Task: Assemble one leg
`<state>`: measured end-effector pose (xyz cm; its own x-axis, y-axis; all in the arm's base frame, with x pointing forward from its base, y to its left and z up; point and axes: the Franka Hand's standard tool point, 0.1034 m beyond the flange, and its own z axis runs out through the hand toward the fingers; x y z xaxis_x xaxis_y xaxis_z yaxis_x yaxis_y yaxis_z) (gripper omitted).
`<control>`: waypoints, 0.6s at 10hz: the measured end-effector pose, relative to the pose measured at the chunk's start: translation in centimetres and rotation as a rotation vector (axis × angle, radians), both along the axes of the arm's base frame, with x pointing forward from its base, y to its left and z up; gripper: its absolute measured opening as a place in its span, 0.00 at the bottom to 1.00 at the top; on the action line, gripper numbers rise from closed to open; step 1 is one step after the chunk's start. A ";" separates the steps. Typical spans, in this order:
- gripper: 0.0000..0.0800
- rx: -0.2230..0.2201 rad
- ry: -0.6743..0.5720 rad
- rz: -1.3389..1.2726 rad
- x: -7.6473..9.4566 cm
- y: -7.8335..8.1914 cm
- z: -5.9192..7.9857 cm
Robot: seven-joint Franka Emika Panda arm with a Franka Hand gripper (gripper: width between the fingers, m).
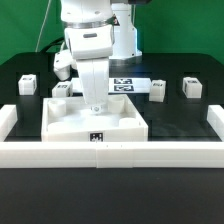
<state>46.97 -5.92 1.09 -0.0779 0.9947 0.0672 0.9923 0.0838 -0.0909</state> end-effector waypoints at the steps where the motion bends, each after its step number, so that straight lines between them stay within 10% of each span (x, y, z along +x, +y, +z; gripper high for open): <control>1: 0.28 0.000 0.000 0.000 0.0 0.0 0.0; 3: 0.08 0.000 -0.003 0.000 0.1 0.0 0.0; 6: 0.08 -0.001 -0.007 0.000 0.2 0.0 0.1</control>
Offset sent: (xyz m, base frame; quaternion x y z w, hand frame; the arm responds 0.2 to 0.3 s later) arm 0.0000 0.0000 0.0000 0.0000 0.0000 0.0000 1.0000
